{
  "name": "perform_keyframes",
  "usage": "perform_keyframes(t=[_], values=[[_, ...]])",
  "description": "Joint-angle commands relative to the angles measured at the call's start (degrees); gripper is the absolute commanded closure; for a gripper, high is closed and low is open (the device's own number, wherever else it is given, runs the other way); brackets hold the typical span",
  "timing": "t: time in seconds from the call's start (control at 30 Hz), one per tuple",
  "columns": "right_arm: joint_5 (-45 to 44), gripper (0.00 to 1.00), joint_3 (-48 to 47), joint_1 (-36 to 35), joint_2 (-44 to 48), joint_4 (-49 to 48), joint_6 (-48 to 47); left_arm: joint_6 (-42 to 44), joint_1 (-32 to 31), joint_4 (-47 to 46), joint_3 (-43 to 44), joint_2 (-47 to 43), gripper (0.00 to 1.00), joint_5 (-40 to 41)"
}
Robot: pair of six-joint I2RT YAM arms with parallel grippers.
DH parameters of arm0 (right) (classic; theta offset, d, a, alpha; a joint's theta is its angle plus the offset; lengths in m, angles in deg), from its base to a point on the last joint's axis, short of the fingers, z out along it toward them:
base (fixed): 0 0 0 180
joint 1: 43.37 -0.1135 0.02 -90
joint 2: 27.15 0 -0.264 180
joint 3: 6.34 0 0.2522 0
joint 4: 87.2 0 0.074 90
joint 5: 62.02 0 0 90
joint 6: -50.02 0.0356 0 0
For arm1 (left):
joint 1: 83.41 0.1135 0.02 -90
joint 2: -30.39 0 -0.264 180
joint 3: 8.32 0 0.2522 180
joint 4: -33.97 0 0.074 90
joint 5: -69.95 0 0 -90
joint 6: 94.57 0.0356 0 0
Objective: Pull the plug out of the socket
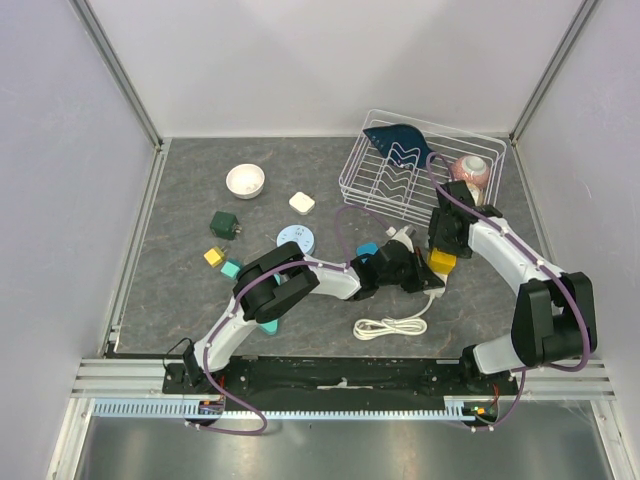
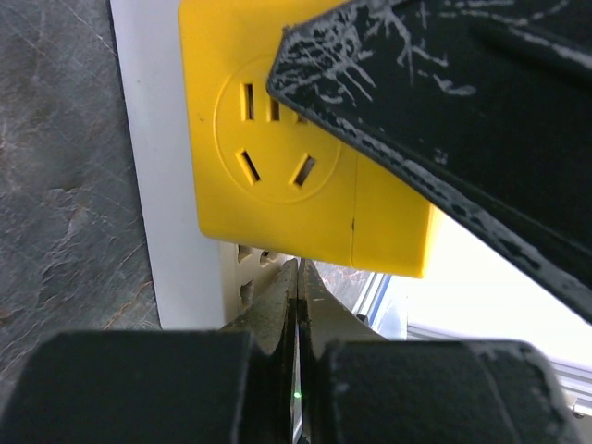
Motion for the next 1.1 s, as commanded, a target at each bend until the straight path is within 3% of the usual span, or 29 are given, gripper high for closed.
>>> perform_keyframes(t=[0.0,0.33,0.47,0.53,0.6,0.63,0.8,0.9,1.07], values=[[2.2,0.87,-6.2,0.9,0.1,3.0,-1.1,1.5,-0.5,13.0,-1.2,3.4,0.98,2.4],[2.2,0.95,-5.6,1.2,0.6,3.4,-2.7,2.3,-0.5,15.3,-0.8,4.5,0.98,2.6],[2.0,0.97,-1.0,1.3,1.1,1.2,-2.7,2.3,-0.5,15.4,-0.5,4.7,0.98,2.4],[2.6,0.82,1.0,1.2,1.7,-0.5,-1.9,2.4,-0.5,15.7,-0.6,4.3,0.98,2.6],[3.1,0.55,3.2,1.2,3.0,-2.2,-1.4,2.7,-0.5,15.9,-0.6,3.6,0.98,2.9],[3.3,0.50,3.6,1.3,3.4,-2.4,-1.0,2.9,-0.5,15.9,-0.6,3.3,0.98,2.9],[3.5,0.41,4.2,1.3,5.7,-2.4,-0.4,3.1,-0.5,16.0,-1.1,2.5,0.98,3.3],[3.7,0.31,4.8,1.3,6.3,-2.3,-0.3,3.1,-0.5,15.7,-1.3,2.2,0.98,3.1],[3.3,0.30,6.2,1.3,6.0,-2.4,-0.6,3.2,-0.5,15.2,-1.8,1.8,0.98,3.3]])
